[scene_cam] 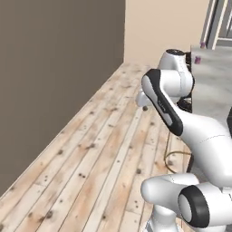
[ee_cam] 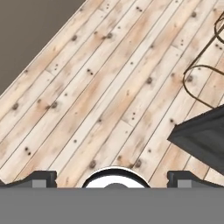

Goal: Four empty soda cans are scattered around the kitchen. Gather all the cans and cluster them next to the stove for recycling.

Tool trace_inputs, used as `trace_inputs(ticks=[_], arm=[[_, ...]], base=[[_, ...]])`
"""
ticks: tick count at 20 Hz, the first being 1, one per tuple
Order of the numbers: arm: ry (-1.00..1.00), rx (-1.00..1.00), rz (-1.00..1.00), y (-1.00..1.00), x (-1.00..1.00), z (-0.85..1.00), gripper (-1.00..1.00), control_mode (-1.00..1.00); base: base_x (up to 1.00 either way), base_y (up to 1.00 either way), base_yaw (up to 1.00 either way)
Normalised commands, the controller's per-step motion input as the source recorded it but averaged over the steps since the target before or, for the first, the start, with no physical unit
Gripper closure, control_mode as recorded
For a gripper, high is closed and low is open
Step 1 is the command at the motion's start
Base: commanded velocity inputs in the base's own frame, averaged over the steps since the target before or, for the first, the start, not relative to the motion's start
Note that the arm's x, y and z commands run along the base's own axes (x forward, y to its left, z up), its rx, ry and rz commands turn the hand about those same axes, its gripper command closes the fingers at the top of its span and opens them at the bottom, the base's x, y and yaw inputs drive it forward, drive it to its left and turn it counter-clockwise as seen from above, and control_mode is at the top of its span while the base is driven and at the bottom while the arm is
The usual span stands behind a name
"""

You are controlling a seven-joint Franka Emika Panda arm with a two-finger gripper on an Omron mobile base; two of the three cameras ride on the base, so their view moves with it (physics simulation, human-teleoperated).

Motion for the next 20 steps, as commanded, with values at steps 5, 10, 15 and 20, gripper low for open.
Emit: trace_inputs(ticks=[5, 10, 15, 20], arm=[[0.00, 0.00, 0.00, 0.00, 0.00, 0.00, -1.00, 1.00], [0.00, 0.00, 0.00, 0.00, 0.00, 0.00, -1.00, 1.00], [0.00, 0.00, 0.00, 0.00, 0.00, 0.00, -1.00, 1.00], [0.00, 0.00, 0.00, 0.00, 0.00, 0.00, -1.00, 1.00]], base=[[0.43, 0.35, -0.36], [0.63, 0.42, -0.30], [0.67, 0.45, -0.28], [0.69, 0.46, -0.27]])
